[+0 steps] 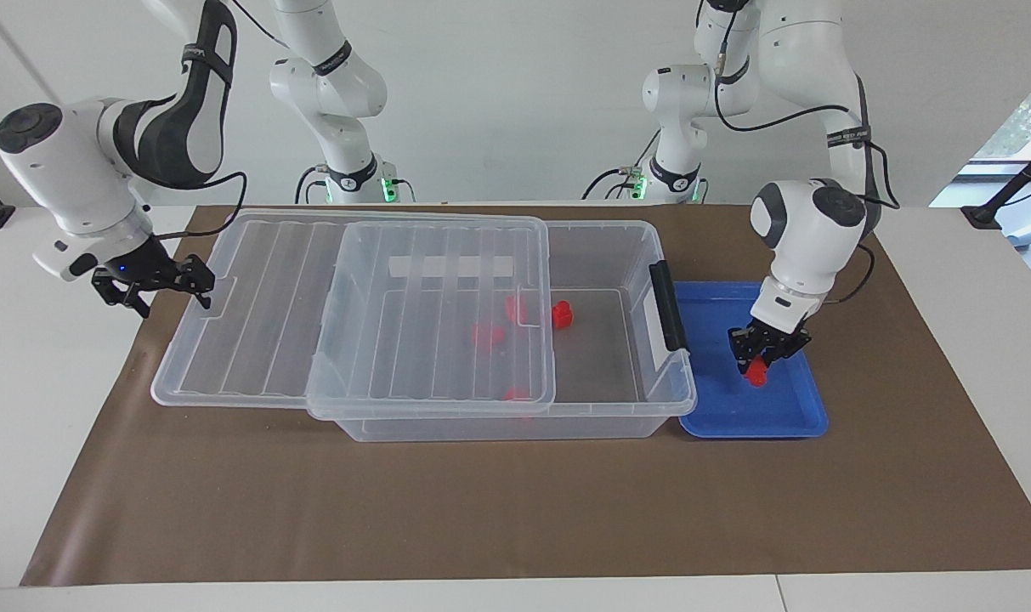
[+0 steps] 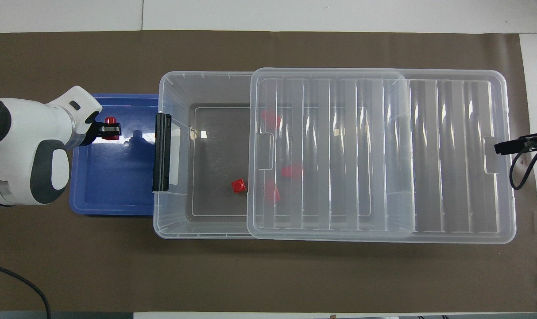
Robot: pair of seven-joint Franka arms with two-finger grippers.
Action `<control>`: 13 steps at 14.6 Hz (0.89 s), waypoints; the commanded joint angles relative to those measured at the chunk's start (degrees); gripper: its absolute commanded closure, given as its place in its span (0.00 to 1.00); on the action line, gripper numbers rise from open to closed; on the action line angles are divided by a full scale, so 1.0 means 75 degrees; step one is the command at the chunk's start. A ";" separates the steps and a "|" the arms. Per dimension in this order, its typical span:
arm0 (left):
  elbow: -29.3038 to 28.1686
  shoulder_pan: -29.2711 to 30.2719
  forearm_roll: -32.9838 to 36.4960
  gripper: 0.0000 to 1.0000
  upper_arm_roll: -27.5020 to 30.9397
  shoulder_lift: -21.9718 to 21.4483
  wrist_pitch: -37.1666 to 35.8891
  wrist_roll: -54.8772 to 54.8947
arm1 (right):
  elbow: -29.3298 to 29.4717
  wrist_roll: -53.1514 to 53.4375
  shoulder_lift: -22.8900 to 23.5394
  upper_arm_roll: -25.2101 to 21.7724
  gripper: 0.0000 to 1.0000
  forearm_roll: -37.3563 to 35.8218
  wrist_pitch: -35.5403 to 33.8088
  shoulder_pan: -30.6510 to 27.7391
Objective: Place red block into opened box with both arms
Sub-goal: 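Lift the red block and carry it over the open box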
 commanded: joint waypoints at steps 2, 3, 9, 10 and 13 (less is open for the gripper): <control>0.1142 -0.0265 -0.0023 1.00 0.0018 -0.0439 -0.1794 -0.0027 | -0.0062 -0.0186 -0.0053 0.0062 0.00 -0.0108 0.0073 -0.0118; 0.1541 -0.0265 -0.0023 1.00 0.0018 -0.0451 -0.2239 -0.0015 | 0.0066 -0.0139 -0.0019 0.0062 0.00 -0.0096 0.0003 -0.0059; 0.2213 -0.1107 -0.0012 1.00 -0.0251 -0.0439 -0.3263 -0.0097 | 0.1659 0.1042 0.0263 0.0097 0.00 -0.0014 -0.1730 0.0584; 0.2189 -0.1353 -0.0012 1.00 -0.0263 -0.0416 -0.3194 -0.0167 | 0.1870 0.1358 0.0228 0.0097 0.00 -0.0049 -0.1999 0.0771; 0.1758 -0.2208 -0.0012 1.00 -0.0263 -0.0171 -0.2329 -0.0985 | 0.2643 0.1969 0.0181 0.0109 0.00 -0.0084 -0.3007 0.1065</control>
